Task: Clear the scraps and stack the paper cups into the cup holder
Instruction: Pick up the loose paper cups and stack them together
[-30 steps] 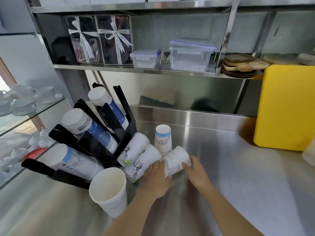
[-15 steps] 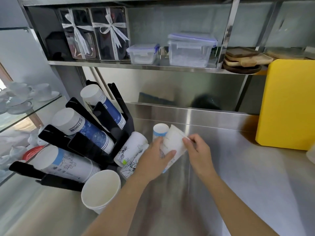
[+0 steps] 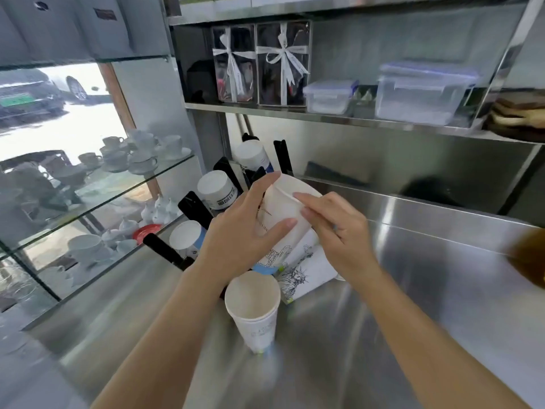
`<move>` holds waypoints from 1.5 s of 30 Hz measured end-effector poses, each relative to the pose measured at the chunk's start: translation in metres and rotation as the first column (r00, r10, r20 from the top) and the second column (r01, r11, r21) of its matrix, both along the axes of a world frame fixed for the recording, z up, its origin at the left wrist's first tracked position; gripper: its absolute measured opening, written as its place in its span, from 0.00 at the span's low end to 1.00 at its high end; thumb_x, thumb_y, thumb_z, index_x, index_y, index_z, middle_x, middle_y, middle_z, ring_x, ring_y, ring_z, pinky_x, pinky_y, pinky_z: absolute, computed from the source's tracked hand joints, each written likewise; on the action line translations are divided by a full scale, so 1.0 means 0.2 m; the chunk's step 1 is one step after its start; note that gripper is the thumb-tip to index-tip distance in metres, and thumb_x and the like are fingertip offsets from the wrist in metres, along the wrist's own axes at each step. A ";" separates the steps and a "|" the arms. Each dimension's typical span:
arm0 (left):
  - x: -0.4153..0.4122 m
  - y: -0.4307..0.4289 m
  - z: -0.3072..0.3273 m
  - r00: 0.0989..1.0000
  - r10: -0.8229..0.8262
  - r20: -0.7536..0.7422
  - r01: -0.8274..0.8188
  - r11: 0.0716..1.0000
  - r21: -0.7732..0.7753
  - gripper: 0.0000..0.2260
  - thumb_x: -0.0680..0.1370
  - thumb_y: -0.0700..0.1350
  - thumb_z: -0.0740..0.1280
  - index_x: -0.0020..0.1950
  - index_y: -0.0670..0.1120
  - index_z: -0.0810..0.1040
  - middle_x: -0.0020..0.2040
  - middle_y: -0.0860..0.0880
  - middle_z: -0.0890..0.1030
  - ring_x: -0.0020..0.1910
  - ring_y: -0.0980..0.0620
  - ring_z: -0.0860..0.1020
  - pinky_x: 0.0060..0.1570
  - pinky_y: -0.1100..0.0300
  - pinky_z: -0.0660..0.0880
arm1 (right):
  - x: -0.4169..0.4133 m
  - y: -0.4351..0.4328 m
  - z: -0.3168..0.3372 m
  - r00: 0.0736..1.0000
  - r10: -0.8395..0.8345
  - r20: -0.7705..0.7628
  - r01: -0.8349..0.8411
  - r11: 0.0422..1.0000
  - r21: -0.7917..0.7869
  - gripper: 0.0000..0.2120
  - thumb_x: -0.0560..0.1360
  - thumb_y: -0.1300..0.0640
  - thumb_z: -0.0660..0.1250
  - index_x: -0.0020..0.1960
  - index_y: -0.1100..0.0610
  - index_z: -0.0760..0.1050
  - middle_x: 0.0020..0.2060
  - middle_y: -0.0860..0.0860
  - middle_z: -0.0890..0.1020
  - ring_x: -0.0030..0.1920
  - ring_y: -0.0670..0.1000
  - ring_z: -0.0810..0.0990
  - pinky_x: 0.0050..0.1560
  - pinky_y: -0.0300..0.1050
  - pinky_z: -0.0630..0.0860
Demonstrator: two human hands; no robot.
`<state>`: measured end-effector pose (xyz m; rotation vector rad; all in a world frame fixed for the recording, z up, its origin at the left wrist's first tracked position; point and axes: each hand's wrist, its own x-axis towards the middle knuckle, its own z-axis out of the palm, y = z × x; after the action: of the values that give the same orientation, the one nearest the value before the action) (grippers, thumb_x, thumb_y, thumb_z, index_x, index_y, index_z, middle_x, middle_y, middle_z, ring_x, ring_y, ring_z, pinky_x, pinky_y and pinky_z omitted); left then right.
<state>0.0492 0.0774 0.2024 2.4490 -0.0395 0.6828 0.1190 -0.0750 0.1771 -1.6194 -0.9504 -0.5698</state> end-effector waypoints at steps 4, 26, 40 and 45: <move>-0.15 0.08 -0.21 0.997 0.061 0.036 -0.054 0.984 -0.167 0.29 0.69 0.66 0.61 0.68 0.62 0.60 0.56 0.56 0.78 0.54 0.56 0.78 0.53 0.49 0.77 | -0.06 0.09 -0.12 0.990 0.136 0.036 -0.130 0.984 -0.121 0.13 0.76 0.60 0.63 0.59 0.58 0.77 0.37 0.56 0.75 0.38 0.51 0.74 0.42 0.39 0.72; -0.06 -0.27 -0.36 0.973 0.227 0.046 -0.219 0.968 -0.126 0.16 0.75 0.48 0.58 0.58 0.43 0.74 0.54 0.44 0.78 0.54 0.46 0.75 0.52 0.60 0.68 | 0.06 0.02 -0.45 0.895 -0.306 -0.325 0.171 0.907 -0.384 0.10 0.76 0.56 0.63 0.55 0.60 0.75 0.50 0.55 0.77 0.51 0.54 0.76 0.48 0.45 0.70; 0.40 -0.41 -0.38 0.770 0.325 -0.549 -0.067 0.897 0.437 0.20 0.76 0.50 0.59 0.65 0.42 0.65 0.65 0.40 0.69 0.66 0.40 0.66 0.62 0.48 0.63 | 0.27 -0.12 -0.71 0.704 -0.425 -0.568 0.075 0.841 -0.536 0.18 0.74 0.55 0.64 0.62 0.57 0.68 0.60 0.55 0.77 0.62 0.58 0.73 0.62 0.61 0.68; 0.48 -0.32 -0.50 0.588 0.303 -0.750 0.114 0.887 0.448 0.27 0.76 0.49 0.60 0.73 0.46 0.56 0.68 0.43 0.68 0.67 0.42 0.67 0.61 0.49 0.66 | 0.27 -0.11 -0.72 0.643 -0.371 -0.670 0.022 0.883 -0.468 0.08 0.77 0.57 0.61 0.54 0.59 0.69 0.49 0.55 0.77 0.50 0.55 0.74 0.53 0.51 0.70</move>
<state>0.1443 0.0135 0.1027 3.0051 0.3423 -0.5570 0.1736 -0.0972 0.0338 -2.1142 -0.2515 0.2224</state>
